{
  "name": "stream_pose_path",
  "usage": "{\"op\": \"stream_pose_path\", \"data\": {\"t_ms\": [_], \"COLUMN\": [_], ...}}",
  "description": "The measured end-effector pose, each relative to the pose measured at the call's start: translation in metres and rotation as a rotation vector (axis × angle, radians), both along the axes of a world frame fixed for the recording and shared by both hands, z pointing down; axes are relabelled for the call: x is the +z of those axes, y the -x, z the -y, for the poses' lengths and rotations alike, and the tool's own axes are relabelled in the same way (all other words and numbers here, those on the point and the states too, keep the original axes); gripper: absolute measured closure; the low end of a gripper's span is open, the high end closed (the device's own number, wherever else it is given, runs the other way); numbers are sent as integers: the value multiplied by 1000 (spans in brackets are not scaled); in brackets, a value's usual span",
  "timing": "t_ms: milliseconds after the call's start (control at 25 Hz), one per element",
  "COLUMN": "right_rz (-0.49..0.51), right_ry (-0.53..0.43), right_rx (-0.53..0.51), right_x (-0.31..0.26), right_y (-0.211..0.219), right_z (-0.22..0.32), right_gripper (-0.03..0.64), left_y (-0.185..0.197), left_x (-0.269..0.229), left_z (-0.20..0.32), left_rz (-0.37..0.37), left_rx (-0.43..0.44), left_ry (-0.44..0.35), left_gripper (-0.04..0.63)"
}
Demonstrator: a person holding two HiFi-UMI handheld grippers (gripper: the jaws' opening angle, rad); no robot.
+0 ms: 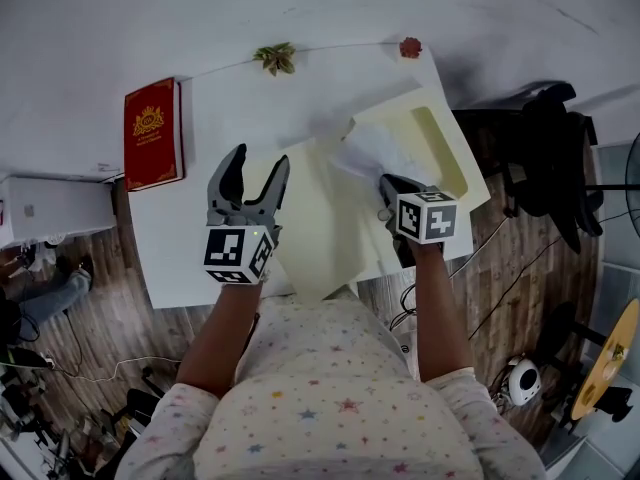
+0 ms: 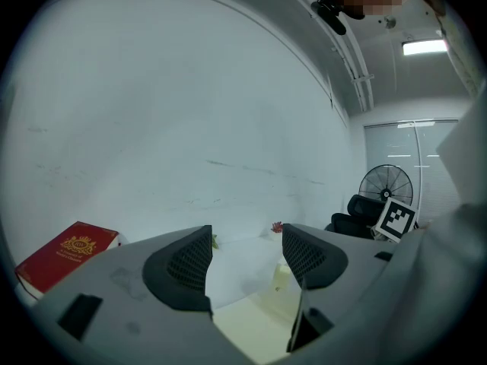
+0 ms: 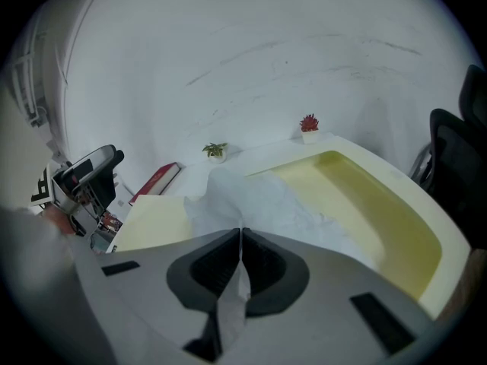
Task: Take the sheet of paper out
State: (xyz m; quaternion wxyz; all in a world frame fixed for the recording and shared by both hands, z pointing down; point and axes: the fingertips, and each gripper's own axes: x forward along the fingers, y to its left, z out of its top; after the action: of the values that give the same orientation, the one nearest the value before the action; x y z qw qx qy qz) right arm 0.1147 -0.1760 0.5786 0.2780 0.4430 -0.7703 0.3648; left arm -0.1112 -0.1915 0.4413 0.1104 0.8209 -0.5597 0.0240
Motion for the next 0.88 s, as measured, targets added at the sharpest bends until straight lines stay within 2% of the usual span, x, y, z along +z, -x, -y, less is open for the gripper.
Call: {"op": "stream_pose_path", "data": {"t_ms": [880], "right_rz": [86], "right_ry": [-75], "right_rx": [8], "right_x": [-50], "right_y": [5], "right_z": [-13], "right_gripper": [612], "left_y": [8], "left_x": [-42], "left_z": [-21], "left_rz": [-2], "left_rx": [-31], "left_ry": [-75], "left_gripper": [305]}}
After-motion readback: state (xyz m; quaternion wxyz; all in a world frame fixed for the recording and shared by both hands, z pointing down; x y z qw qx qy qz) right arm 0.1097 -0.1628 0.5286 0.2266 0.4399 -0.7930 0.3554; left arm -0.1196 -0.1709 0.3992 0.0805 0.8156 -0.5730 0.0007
